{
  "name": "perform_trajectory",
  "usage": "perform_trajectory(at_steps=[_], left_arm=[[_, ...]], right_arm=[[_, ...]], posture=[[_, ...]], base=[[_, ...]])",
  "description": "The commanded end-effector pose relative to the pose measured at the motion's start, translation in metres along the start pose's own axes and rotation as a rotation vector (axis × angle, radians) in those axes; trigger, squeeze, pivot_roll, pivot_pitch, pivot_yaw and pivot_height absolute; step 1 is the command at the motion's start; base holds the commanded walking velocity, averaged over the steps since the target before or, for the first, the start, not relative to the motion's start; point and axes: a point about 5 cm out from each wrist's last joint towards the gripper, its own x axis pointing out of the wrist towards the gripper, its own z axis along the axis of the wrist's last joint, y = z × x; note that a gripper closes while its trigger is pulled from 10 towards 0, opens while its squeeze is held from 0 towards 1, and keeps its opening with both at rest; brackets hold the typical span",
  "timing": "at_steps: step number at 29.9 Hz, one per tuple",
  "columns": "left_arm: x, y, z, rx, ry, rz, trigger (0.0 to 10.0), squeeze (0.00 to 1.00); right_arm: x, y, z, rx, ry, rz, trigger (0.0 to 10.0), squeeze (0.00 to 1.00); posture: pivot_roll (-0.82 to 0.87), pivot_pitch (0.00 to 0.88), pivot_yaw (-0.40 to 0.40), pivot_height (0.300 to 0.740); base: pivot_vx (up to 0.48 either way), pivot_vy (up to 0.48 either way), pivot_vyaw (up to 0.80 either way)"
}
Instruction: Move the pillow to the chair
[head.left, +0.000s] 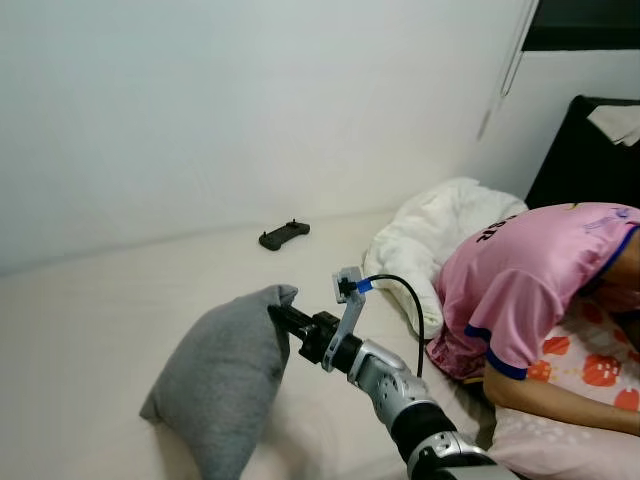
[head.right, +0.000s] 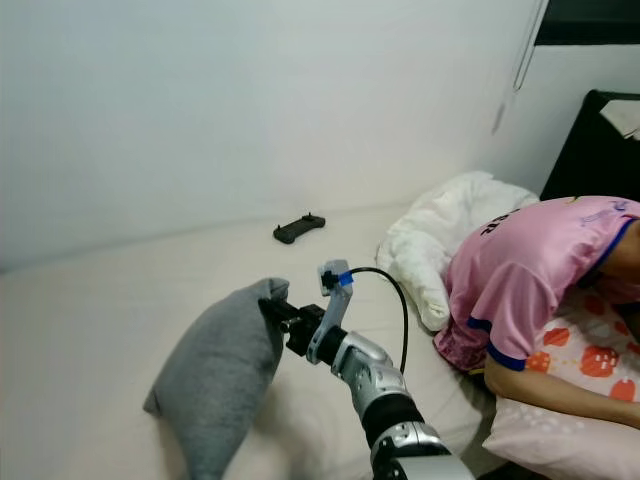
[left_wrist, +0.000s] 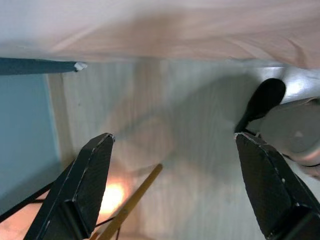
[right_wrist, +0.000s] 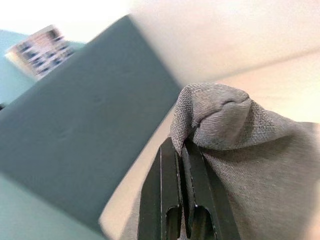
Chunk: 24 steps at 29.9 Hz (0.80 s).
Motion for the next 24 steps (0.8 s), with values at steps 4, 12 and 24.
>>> perform_trajectory(at_steps=[4,12,24], left_arm=[[-0.003,-0.012,-0.008,0.052,0.022,-0.062,10.0,0.00],[-0.003,-0.019,-0.001,0.090,0.004,-0.101,10.0,0.00],[-0.003,-0.020,-0.005,0.120,0.016,-0.125,10.0,0.00]], right_arm=[[0.012,0.017,-0.006,-0.032,0.001,0.089,10.0,0.00],[0.014,0.026,-0.021,-0.015,0.032,0.126,10.0,0.00],[0.012,0.024,-0.017,-0.035,0.026,0.135,10.0,0.00]], posture=[[0.06,0.043,-0.056,0.740],[0.06,0.044,-0.058,0.740],[0.06,0.037,-0.053,0.740]], base=[[0.000,0.000,0.80],[0.000,0.000,0.80],[0.000,0.000,0.80]])
